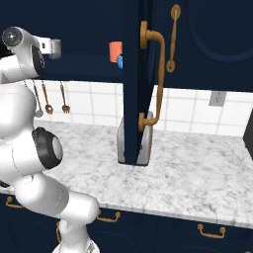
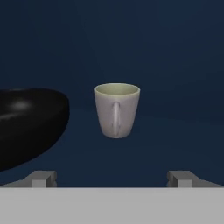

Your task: Gather all objects into one cabinet and sort the glasses and bowls to opposite sides.

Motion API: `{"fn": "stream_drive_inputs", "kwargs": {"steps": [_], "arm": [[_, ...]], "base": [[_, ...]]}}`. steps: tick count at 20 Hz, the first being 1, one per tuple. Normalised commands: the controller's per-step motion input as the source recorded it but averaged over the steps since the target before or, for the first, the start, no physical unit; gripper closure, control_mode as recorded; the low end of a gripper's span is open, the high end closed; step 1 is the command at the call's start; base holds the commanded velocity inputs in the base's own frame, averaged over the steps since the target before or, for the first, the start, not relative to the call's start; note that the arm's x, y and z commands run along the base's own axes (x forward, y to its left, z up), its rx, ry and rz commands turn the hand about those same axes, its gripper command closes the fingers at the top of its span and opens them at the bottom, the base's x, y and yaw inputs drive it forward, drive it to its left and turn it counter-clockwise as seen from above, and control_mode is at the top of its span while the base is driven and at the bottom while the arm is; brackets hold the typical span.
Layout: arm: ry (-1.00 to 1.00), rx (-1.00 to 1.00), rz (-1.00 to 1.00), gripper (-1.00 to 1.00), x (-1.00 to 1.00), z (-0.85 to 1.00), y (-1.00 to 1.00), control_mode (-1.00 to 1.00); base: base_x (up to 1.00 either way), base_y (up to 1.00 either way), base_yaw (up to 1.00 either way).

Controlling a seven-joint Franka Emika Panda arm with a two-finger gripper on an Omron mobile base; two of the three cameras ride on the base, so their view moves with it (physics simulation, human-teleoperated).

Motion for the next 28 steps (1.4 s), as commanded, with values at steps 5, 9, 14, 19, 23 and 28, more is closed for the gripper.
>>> {"fn": "stream_drive_inputs", "kwargs": {"steps": [5, 9, 14, 19, 23, 28], "arm": [[0.0, 0.01, 0.0, -1.0, 0.16, 0.0, -0.01, -1.0], [0.0, 0.01, 0.0, -1.0, 0.34, 0.0, 0.0, -1.0], [0.0, 0.0, 0.0, -1.0, 0.39, 0.0, 0.0, -1.0], [0.0, 0.0, 0.0, -1.0, 0.24, 0.0, 0.0, -1.0], [0.0, 0.0, 0.0, -1.0, 0.2, 0.0, 0.0, -1.0], [0.0, 0.0, 0.0, -1.0, 0.18, 0.0, 0.07, -1.0]], "base": [[0.0, 0.0, 0.0], [0.0, 0.0, 0.0], [0.0, 0.0, 0.0], [0.0, 0.0, 0.0], [0.0, 0.0, 0.0], [0.0, 0.0, 0.0]]}}
